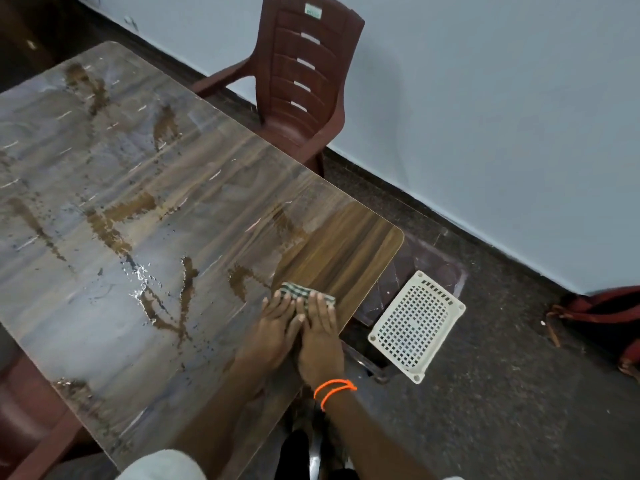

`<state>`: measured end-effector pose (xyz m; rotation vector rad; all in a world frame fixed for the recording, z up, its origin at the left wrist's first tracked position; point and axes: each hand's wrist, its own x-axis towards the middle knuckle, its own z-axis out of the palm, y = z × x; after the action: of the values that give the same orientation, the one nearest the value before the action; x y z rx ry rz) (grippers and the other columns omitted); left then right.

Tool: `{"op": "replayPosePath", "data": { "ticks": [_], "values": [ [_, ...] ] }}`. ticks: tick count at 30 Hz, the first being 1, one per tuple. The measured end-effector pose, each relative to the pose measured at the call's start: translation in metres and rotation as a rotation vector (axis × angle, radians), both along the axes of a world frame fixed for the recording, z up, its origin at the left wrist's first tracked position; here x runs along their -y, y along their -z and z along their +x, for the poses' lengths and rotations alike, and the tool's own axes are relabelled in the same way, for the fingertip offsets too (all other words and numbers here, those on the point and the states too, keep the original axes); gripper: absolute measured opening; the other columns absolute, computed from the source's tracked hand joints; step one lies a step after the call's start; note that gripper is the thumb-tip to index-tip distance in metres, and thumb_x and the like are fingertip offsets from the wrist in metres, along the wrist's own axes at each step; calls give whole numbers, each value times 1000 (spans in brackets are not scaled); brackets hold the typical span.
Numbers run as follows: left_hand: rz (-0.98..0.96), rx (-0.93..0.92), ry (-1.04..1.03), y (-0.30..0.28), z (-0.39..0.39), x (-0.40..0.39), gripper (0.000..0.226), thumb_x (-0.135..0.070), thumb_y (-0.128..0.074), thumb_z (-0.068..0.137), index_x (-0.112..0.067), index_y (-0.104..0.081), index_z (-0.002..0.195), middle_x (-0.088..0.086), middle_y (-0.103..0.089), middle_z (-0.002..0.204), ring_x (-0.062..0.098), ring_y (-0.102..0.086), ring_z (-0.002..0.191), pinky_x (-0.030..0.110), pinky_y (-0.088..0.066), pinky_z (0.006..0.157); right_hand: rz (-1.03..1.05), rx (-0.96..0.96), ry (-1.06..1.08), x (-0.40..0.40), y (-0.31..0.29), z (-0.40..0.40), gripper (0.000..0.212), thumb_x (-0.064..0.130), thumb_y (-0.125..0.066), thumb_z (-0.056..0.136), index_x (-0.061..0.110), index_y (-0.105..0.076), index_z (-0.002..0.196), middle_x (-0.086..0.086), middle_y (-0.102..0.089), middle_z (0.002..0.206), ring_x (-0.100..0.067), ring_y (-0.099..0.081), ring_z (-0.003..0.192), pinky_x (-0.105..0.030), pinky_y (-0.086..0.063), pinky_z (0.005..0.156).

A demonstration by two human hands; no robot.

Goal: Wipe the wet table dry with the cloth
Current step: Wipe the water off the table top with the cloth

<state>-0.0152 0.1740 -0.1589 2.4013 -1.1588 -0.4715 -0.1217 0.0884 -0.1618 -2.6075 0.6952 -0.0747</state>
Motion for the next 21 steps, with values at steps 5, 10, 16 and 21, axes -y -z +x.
{"op": "replayPosePath", "data": {
  "ticks": [5, 10, 16, 21],
  "values": [
    [15, -4, -22, -10, -62, -43, 55, -45, -22, 103, -16, -36, 147, 0, -25, 155, 9, -5, 147, 30, 4, 120, -9, -15, -155, -17, 3, -54, 67, 15, -50, 91, 15, -20, 151, -8, -11, 160, -24, -2, 147, -44, -14, 117],
    [43, -26, -13, -15, -104, -34, 61, -48, -15, 102, -11, -25, 150, 0, -10, 157, 12, 3, 148, 29, 8, 119, -66, -21, -193, 12, 11, -87, 65, 20, -48, 90, 16, -24, 150, -8, -15, 159, -23, -9, 147, -45, -19, 116],
    [52, 98, -19, -19, -45, 1, 52, -37, -26, 103, -9, -49, 140, 9, -44, 148, 21, -26, 145, 35, -9, 121, -74, -55, -84, 24, 10, -27, 57, 18, -31, 93, 9, -27, 149, -15, -21, 156, -26, -7, 147, -46, -15, 117],
    [93, 84, -66, -12, 20, -25, 65, -48, -15, 97, -14, -52, 138, 6, -46, 148, 19, -28, 144, 35, -9, 120, -94, -73, -101, -12, 8, 26, 60, 15, -33, 89, 7, -29, 148, -16, -22, 156, -27, -8, 147, -46, -14, 117]
  ]
}}
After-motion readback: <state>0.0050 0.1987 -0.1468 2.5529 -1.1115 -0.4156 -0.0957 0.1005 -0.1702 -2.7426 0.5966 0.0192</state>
